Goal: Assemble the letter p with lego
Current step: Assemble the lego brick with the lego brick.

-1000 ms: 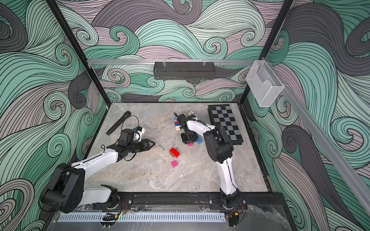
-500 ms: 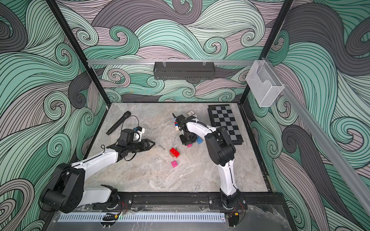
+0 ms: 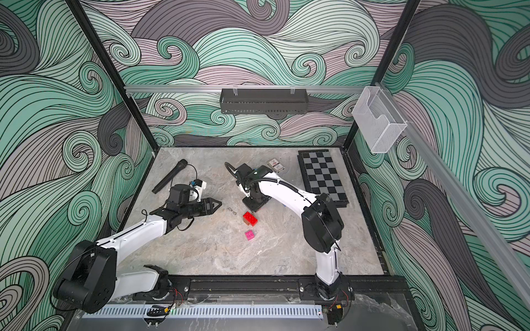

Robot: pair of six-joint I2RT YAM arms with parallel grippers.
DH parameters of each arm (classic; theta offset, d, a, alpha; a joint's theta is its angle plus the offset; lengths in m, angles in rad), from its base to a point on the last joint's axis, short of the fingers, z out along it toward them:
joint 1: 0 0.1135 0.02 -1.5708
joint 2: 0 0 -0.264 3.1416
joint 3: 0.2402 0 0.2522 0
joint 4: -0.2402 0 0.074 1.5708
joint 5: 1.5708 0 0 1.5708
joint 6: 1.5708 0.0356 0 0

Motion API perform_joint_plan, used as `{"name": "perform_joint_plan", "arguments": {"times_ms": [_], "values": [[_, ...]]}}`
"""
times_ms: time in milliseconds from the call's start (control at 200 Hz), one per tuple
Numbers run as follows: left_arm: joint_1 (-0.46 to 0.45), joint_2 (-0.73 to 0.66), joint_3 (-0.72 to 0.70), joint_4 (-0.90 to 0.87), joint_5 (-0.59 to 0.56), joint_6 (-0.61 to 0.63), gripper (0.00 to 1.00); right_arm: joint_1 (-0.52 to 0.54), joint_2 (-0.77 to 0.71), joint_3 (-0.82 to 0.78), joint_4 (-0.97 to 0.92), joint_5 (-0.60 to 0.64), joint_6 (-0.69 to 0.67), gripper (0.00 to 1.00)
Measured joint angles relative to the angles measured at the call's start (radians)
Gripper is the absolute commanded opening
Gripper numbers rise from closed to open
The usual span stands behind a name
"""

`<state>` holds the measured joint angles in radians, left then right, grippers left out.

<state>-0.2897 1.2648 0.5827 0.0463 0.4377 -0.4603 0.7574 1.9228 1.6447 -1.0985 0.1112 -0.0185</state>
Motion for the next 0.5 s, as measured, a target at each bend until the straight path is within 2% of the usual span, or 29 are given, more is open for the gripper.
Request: {"name": "perform_joint_plan", "arguments": {"times_ms": [230, 500], "values": [[0.001, -0.018, -0.01, 0.001, -0.004, 0.01, 0.53, 0.058, 0.084, 0.071, -0.027, -0.018, -0.041, 0.21], [0.002, -0.024, -0.011, 0.001, -0.008, 0.026, 0.53, 0.079, 0.138, 0.112, -0.043, -0.015, -0.056, 0.21]]}}
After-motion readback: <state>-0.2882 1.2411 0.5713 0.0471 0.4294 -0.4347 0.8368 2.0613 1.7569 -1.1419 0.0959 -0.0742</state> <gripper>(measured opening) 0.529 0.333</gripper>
